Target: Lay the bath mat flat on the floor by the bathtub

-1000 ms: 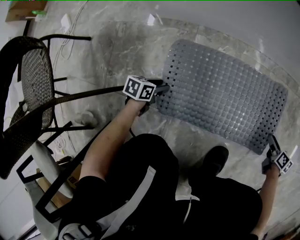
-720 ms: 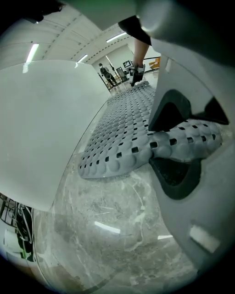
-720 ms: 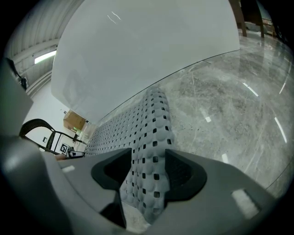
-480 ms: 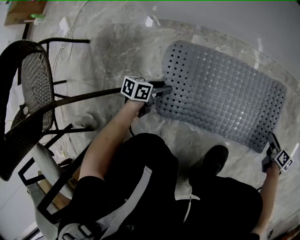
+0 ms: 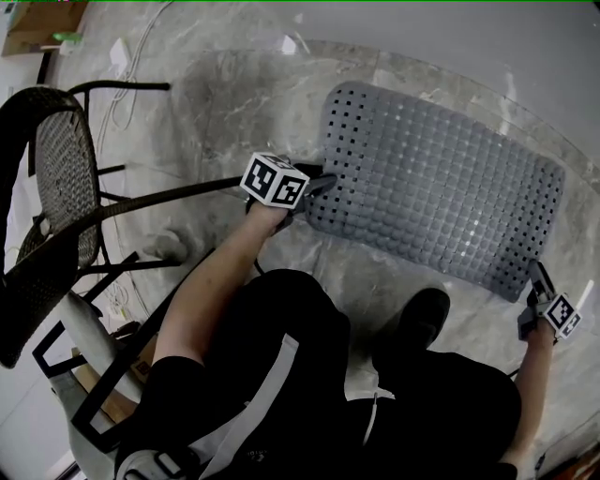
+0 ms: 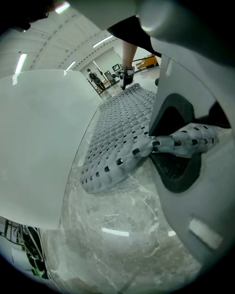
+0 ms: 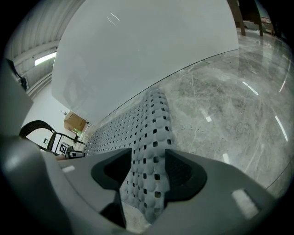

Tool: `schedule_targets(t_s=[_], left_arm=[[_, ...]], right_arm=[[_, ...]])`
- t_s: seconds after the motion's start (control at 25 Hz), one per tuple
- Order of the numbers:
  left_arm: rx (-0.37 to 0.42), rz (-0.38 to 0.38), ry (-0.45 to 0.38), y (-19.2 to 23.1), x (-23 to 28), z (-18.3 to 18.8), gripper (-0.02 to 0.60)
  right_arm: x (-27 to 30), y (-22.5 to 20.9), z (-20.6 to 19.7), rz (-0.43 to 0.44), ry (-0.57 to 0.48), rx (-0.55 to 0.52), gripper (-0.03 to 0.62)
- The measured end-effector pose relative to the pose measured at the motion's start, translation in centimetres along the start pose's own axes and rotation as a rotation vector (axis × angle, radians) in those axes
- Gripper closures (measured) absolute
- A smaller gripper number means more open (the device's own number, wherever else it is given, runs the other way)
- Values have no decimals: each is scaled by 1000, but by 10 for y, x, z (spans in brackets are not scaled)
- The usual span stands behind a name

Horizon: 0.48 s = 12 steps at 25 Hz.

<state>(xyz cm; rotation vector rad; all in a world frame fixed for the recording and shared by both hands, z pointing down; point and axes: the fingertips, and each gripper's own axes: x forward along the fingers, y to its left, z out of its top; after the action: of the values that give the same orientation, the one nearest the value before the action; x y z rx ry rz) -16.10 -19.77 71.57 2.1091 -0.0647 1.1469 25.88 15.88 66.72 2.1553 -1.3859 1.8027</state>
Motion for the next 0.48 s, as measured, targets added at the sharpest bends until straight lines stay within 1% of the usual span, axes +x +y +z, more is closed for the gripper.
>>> schedule_targets(t_s=[0.16, 0.24, 0.28, 0.36, 0.48], left_arm=[[25, 22, 28, 1, -6, 0, 466], [22, 43, 35, 6, -15, -2, 468], [19, 54, 36, 9, -19, -2, 466], [9, 76, 38, 20, -25, -5, 466], [-38, 102, 39, 41, -37, -14, 465]], right_arm=[[4, 0, 0, 32, -10, -16, 367], [7, 2, -3, 28, -6, 0, 367], [9, 3, -4, 40, -6, -4, 367], [9, 7, -5, 63, -6, -20, 367], [13, 12, -8, 70, 3, -31, 367]])
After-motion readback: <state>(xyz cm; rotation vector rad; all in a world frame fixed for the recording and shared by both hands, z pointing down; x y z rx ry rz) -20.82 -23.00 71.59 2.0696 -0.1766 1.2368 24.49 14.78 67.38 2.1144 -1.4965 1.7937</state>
